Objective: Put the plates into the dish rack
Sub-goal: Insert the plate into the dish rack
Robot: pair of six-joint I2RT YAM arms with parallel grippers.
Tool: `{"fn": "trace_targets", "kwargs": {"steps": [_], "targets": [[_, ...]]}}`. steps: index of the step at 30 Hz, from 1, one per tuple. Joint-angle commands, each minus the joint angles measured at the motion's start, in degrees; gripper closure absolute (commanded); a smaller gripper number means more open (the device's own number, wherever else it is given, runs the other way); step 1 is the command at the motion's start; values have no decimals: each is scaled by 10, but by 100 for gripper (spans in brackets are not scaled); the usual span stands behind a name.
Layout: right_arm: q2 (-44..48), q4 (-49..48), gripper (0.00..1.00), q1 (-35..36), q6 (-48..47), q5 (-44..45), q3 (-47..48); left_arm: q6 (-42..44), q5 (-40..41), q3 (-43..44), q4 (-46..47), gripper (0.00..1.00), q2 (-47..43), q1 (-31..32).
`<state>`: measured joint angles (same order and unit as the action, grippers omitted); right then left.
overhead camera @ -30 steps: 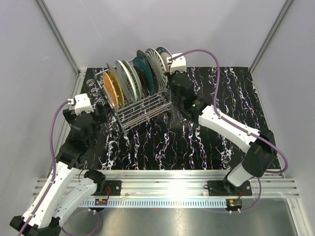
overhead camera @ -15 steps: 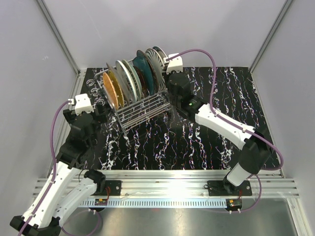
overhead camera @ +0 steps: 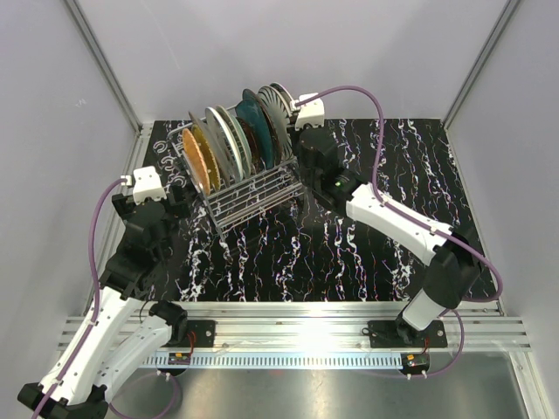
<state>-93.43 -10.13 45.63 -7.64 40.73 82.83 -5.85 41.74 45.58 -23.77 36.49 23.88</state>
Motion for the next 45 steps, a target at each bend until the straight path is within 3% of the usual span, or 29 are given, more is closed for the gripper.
{"fn": "trace_targets", "kwargs": {"steps": [1,10,19,38,45], "targets": [[26,-1,69,-2,20,-14,30,3,-10,0,33,1,0,-3],[55,18,67,-2,44,-32,32,2,-13,1,32,1,-2,-3],[58,35,77,-1,64,-53,30,2,-15,1,31,1,-5,-3],[15,41,83,-11,73,-94,55,2,-15,0,32,1,-8,-3],[10,45,83,-26,118,-121,59,3,-16,1,32,1,-8,-3]]}}
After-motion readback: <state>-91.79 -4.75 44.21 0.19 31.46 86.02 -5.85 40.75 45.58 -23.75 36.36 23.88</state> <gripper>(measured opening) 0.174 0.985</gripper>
